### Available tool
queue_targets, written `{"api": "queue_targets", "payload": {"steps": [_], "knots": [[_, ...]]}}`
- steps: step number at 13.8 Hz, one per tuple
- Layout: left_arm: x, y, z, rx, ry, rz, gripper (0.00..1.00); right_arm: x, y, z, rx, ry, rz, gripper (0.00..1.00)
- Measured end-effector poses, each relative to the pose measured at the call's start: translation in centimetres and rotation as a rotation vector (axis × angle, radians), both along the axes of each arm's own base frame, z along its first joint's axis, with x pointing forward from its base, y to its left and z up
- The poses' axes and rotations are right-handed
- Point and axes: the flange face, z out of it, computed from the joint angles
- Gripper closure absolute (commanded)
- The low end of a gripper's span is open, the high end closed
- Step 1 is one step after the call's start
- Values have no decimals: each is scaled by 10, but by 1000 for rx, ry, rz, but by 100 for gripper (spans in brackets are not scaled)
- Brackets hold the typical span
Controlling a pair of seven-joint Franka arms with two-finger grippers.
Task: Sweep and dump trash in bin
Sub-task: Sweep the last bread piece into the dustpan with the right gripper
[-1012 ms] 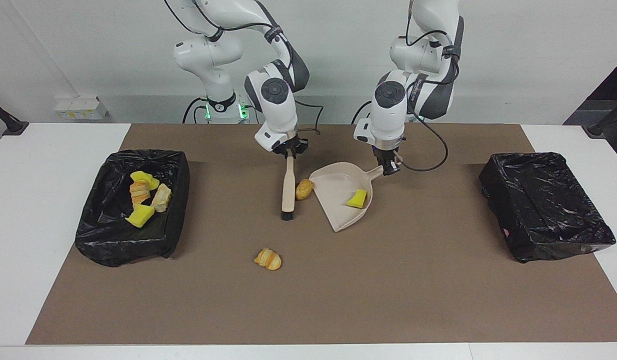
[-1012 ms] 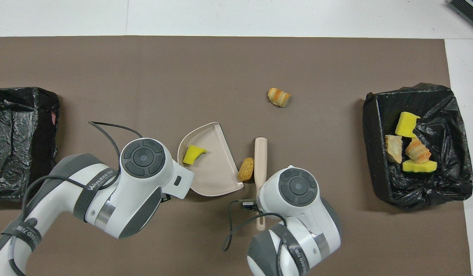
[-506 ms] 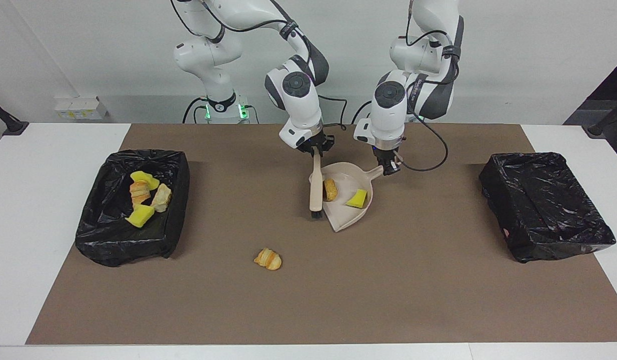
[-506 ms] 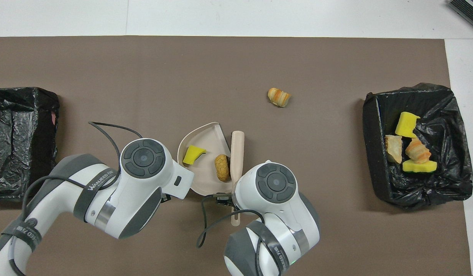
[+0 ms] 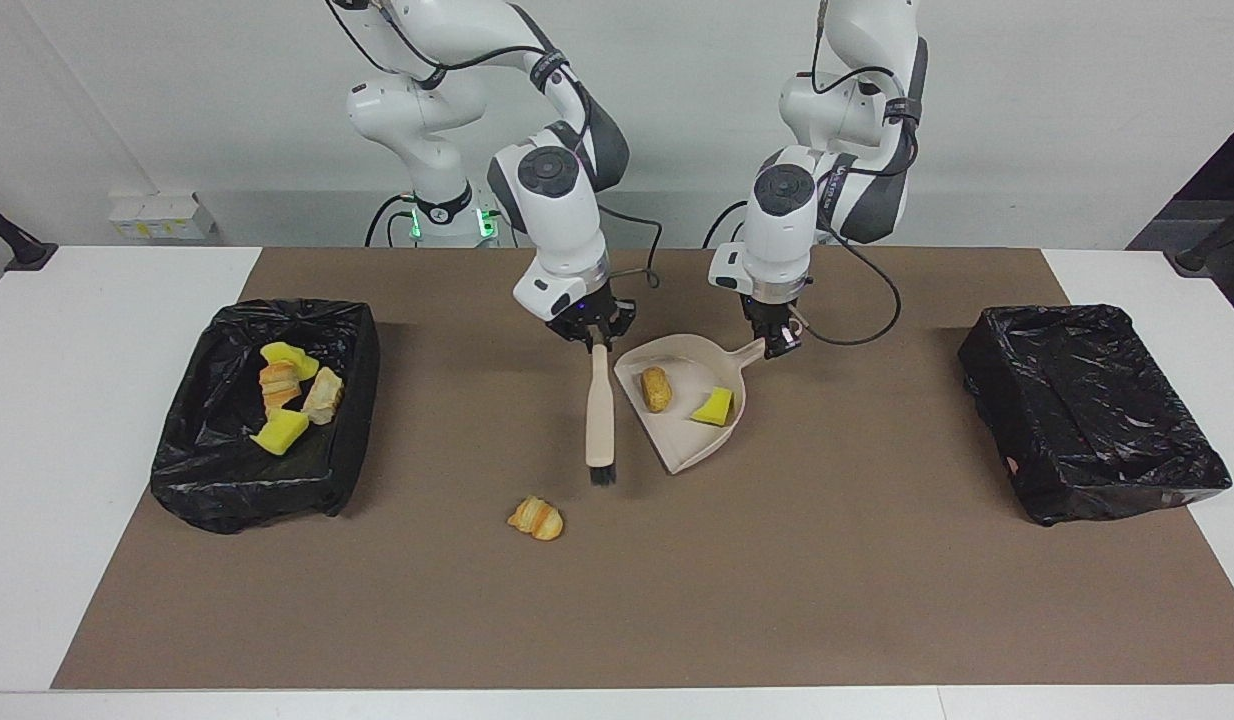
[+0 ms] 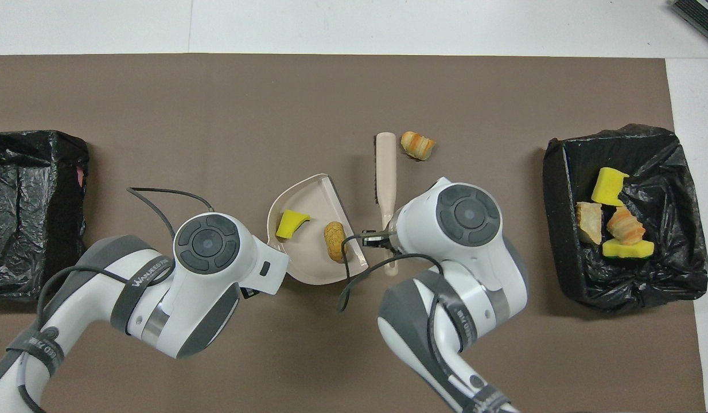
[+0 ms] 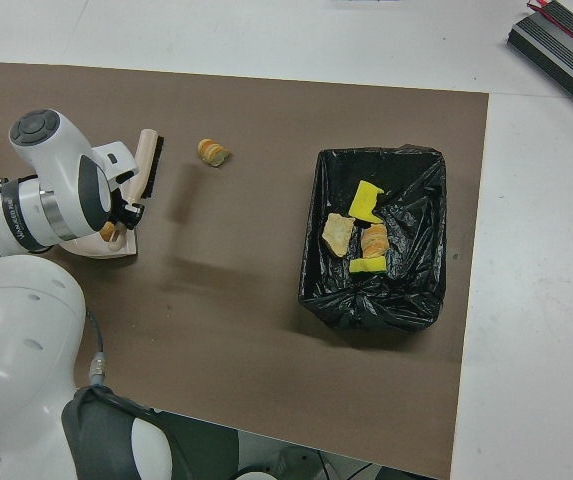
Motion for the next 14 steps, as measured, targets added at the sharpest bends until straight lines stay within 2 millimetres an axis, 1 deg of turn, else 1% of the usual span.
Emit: {"api": "queue_targets", "payload": {"steps": [1, 3, 4, 5, 6, 7, 9, 10, 12, 13, 14], "knots": [[0, 1, -2, -13, -7, 18, 100, 21, -19, 1, -17, -14, 10, 100], [4, 5, -2, -32, -22, 88, 100, 66, -63, 3, -62, -38, 48, 100], [7, 8, -1, -43, -24, 127, 100, 85, -86, 2, -99, -45, 79, 100], [8, 11, -1, -50, -24, 151, 100, 100, -106, -2, -135, -46, 112, 100], [9, 12, -2, -54, -23, 166, 100, 115, -121, -5, -168, -44, 149, 100], [8, 11, -2, -56, -22, 175, 100, 130, -131, -9, -203, -41, 193, 100], [8, 10, -2, -58, -23, 201, 100, 156, -139, -21, -267, -31, 268, 100], [8, 10, -2, -57, -25, 219, 100, 166, -138, -34, -285, -21, 296, 100], [7, 9, -2, -57, -26, 231, 100, 174, -124, -64, -305, 15, 341, 100], [7, 9, -2, -57, -26, 232, 100, 173, -111, -72, -307, 35, 360, 100], [7, 9, -2, -57, -26, 233, 100, 168, -97, -76, -313, 65, 380, 100]]}}
